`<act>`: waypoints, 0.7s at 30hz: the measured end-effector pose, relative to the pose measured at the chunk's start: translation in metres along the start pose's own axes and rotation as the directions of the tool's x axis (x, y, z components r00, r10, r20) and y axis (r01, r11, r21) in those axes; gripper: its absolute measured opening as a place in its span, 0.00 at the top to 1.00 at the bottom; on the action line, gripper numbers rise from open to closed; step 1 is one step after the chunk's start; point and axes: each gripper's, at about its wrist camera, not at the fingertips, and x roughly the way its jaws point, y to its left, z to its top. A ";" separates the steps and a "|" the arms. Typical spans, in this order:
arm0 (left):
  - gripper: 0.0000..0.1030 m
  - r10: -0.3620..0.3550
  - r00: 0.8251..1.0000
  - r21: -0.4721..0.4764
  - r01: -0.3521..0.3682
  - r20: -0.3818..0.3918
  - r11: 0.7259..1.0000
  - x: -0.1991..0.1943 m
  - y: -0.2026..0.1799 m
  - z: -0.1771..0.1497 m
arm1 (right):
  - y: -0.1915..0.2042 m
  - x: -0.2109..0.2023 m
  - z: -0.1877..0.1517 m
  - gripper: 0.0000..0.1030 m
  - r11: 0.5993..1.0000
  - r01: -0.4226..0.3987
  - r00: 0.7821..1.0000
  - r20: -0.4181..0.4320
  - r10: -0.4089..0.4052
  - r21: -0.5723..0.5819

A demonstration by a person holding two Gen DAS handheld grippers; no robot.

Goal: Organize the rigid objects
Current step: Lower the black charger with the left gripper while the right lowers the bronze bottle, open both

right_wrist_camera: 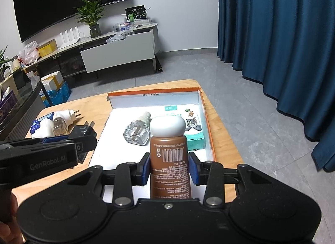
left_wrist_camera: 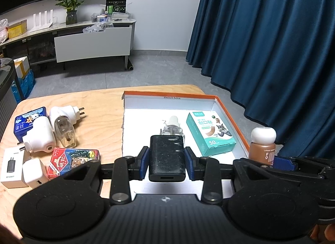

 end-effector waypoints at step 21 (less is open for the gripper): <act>0.65 -0.009 0.999 -0.010 0.009 -0.044 1.000 0.019 0.004 -0.007 | -0.008 0.020 0.000 0.49 0.999 0.022 1.000 0.019 -0.023 0.032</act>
